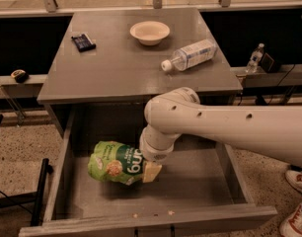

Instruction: Place green rice chip bag into top drawer

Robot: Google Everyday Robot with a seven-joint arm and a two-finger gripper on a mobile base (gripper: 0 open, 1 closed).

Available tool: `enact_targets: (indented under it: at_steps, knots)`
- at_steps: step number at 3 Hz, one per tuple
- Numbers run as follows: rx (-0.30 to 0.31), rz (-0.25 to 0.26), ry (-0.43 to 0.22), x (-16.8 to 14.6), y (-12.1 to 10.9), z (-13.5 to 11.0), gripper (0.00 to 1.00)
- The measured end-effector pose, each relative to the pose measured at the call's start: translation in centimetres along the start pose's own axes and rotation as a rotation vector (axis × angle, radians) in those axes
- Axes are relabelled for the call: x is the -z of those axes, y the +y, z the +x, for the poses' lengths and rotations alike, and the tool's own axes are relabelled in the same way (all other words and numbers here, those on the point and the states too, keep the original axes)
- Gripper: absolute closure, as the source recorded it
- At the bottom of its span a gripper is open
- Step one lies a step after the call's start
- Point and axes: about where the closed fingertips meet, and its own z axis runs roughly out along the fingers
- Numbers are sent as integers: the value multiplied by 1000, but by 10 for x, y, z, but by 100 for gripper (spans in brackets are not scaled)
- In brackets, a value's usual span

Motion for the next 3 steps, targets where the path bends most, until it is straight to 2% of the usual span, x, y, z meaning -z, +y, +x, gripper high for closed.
enact_targets:
  at_steps: [2, 3]
  knots:
    - [0, 0, 0, 0, 0, 0, 4]
    - [17, 85, -18, 23, 12, 1, 0]
